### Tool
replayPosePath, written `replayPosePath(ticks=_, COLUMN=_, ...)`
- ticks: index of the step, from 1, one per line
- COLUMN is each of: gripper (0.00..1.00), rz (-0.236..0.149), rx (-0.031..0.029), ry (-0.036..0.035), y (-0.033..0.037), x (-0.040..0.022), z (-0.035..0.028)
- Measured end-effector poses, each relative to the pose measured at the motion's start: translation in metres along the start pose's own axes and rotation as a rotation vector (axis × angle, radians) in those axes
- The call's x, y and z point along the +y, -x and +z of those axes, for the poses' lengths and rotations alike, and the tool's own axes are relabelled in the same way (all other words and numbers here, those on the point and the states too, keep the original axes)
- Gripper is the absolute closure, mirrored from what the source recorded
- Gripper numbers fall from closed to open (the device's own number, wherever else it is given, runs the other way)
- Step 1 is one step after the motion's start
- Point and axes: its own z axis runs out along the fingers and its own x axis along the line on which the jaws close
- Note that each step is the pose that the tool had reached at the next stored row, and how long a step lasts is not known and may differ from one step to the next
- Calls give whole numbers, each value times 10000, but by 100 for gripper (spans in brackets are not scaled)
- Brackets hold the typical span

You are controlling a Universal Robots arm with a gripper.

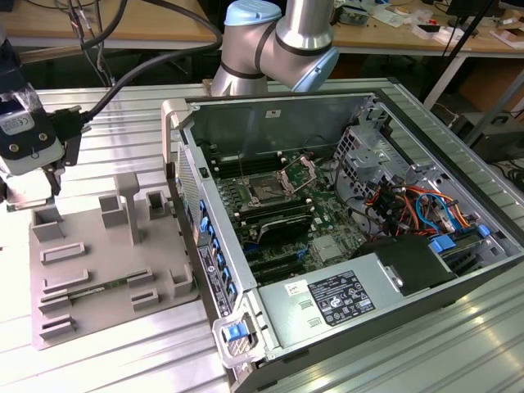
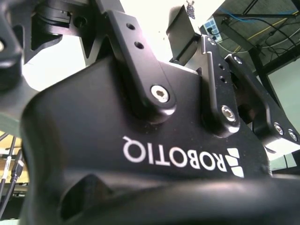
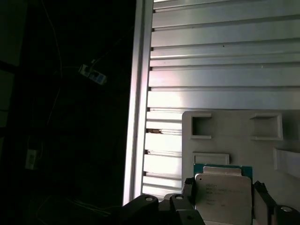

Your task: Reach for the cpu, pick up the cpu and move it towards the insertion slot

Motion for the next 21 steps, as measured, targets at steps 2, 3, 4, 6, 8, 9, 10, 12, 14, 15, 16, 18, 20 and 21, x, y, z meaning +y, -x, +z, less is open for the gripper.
replayPosePath(ticks=2, gripper=45, rz=1, rx=-1, ry=11, y=0, x=0, z=-2)
replayPosePath(ticks=3, gripper=45, rz=0, rx=0, ry=15, y=0, x=0, z=-3)
replayPosePath(ticks=4, gripper=45, rz=0, rx=-1, ry=19, y=0, x=0, z=-4)
replayPosePath(ticks=6, gripper=45, rz=0, rx=-1, ry=29, y=0, x=1, z=-7)
replayPosePath(ticks=8, gripper=45, rz=0, rx=-2, ry=42, y=0, x=1, z=-11)
replayPosePath(ticks=9, gripper=45, rz=0, rx=-2, ry=46, y=0, x=1, z=-12)
replayPosePath(ticks=10, gripper=45, rz=0, rx=-2, ry=51, y=0, x=1, z=-13)
replayPosePath(ticks=12, gripper=45, rz=0, rx=-3, ry=60, y=0, x=1, z=-16)
replayPosePath(ticks=14, gripper=45, rz=0, rx=-4, ry=69, y=0, x=2, z=-18)
replayPosePath(ticks=15, gripper=45, rz=0, rx=-4, ry=79, y=0, x=2, z=-21)
replayPosePath(ticks=16, gripper=45, rz=0, rx=-5, ry=86, y=0, x=2, z=-23)
replayPosePath(ticks=18, gripper=45, rz=0, rx=-5, ry=105, y=0, x=3, z=-27)
replayPosePath(ticks=20, gripper=45, rz=0, rx=-6, ry=119, y=0, x=3, z=-31)
replayPosePath(ticks=21, gripper=45, rz=0, rx=-7, ry=132, y=0, x=3, z=-33)
